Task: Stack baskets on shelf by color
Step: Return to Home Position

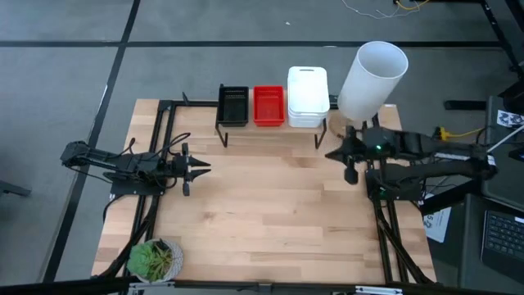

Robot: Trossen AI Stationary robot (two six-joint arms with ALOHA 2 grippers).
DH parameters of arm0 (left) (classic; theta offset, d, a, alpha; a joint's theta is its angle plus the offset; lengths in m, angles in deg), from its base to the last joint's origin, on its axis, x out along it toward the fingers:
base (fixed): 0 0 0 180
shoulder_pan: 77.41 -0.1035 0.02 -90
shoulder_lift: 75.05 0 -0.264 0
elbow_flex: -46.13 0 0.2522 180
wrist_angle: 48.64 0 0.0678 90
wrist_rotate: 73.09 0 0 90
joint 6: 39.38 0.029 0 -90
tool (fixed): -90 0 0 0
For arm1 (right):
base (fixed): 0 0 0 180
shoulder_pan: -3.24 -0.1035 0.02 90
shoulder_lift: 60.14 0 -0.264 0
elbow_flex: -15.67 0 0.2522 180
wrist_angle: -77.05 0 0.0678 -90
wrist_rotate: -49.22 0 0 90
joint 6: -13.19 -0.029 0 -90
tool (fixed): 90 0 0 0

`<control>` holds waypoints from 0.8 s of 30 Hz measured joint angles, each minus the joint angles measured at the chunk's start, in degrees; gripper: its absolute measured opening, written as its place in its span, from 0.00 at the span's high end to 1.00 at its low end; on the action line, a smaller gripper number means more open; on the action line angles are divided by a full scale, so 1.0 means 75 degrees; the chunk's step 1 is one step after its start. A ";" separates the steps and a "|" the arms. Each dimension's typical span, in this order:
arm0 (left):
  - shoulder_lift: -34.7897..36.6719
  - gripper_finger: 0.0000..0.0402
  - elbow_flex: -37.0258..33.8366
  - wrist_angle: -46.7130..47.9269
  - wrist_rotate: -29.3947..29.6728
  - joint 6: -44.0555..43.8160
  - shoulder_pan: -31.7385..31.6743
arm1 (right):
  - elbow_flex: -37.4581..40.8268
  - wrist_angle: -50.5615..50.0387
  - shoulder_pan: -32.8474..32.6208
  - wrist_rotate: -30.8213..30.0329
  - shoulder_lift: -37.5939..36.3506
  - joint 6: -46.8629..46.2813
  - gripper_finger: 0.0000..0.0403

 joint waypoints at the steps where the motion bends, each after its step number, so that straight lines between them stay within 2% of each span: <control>1: 0.0000 0.81 0.0000 0.0000 0.0001 0.0000 0.0001 | 0.0391 0.0298 -0.0003 0.0095 -0.0375 0.0013 1.00; 7: 0.0000 0.81 0.0000 0.0000 0.0001 0.0001 0.0001 | 0.2173 0.1428 -0.0015 0.0250 -0.2518 0.0086 1.00; 10: 0.0000 0.81 0.0000 0.0000 0.0001 0.0000 0.0001 | 0.2876 0.2111 -0.0017 0.0597 -0.3396 -0.0730 1.00; 14: 0.0000 0.81 0.0000 0.0000 0.0000 -0.0001 0.0001 | 0.3818 0.3412 -0.0017 0.1085 -0.4288 -0.2714 1.00; 19: 0.0000 0.81 0.0000 0.0000 0.0000 0.0001 0.0000 | 0.4741 0.4141 -0.0026 0.2079 -0.5051 -0.1961 1.00; 24: 0.0000 0.81 0.0000 -0.0002 0.0001 0.0000 0.0001 | 0.5383 0.4459 -0.0026 0.1763 -0.5437 -0.1072 1.00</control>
